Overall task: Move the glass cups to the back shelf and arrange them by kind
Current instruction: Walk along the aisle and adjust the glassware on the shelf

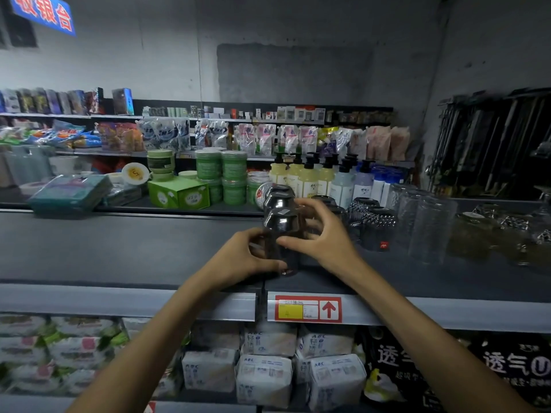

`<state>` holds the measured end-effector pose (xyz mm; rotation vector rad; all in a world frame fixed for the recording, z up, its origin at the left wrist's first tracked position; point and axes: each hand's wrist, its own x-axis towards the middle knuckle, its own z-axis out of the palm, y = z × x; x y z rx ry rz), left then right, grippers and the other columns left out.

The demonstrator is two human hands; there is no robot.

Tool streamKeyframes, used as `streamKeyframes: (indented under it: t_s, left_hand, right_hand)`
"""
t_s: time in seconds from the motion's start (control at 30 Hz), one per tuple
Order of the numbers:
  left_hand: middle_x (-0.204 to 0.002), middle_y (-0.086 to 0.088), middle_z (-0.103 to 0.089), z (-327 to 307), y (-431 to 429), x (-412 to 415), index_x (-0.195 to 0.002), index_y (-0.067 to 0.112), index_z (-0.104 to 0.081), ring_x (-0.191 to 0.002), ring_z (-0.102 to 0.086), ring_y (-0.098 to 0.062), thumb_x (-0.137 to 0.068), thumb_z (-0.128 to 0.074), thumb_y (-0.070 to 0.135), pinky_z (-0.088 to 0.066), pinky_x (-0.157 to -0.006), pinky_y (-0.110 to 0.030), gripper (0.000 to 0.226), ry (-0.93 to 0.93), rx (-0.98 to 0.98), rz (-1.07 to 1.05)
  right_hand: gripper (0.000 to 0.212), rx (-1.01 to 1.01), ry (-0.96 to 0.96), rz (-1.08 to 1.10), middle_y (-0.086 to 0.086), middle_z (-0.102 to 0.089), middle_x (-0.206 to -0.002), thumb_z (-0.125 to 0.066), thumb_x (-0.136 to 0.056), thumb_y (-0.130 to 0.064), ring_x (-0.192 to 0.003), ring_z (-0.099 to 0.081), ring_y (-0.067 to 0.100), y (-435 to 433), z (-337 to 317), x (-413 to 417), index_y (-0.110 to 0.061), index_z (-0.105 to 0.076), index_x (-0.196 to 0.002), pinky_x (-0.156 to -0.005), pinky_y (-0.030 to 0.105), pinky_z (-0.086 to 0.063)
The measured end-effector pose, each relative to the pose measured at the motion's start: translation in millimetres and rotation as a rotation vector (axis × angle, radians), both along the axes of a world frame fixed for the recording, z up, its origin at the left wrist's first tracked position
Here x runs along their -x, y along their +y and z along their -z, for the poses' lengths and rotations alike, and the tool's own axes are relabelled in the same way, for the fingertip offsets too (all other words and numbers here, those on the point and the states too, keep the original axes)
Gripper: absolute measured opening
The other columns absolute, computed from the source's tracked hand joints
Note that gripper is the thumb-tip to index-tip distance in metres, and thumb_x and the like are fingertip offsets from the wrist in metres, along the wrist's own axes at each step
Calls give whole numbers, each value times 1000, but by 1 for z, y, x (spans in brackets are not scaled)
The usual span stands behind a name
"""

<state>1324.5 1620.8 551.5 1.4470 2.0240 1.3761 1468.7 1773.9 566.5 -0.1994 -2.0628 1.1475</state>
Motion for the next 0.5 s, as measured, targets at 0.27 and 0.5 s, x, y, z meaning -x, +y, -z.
streamKeyframes:
  t_s: [0.27,0.5]
  left_hand:
    - [-97,8,-77,-2,-2,5,-124,29,-62,-89,-76,-11,-69,-95,33,-64,-84,-39,64,-78,-109,-72]
    - [-101,0,-78,3,7,8,-119,25,-66,-96,-75,-12,-76,-91,19,-64,-79,-33,50,-176,-169,-84]
  right_hand:
    - [65,49,-145,61,-8,-73,-114,-91,-65,-49,-107,-71,11,0,9,-5,-36,-61,-121,-100,43,-56]
    - [60,117,-149,81,-5,-73,-111,-91,-71,-41,-105,-70,14,3,11,6,-29,-62,-122,-95,45,-59]
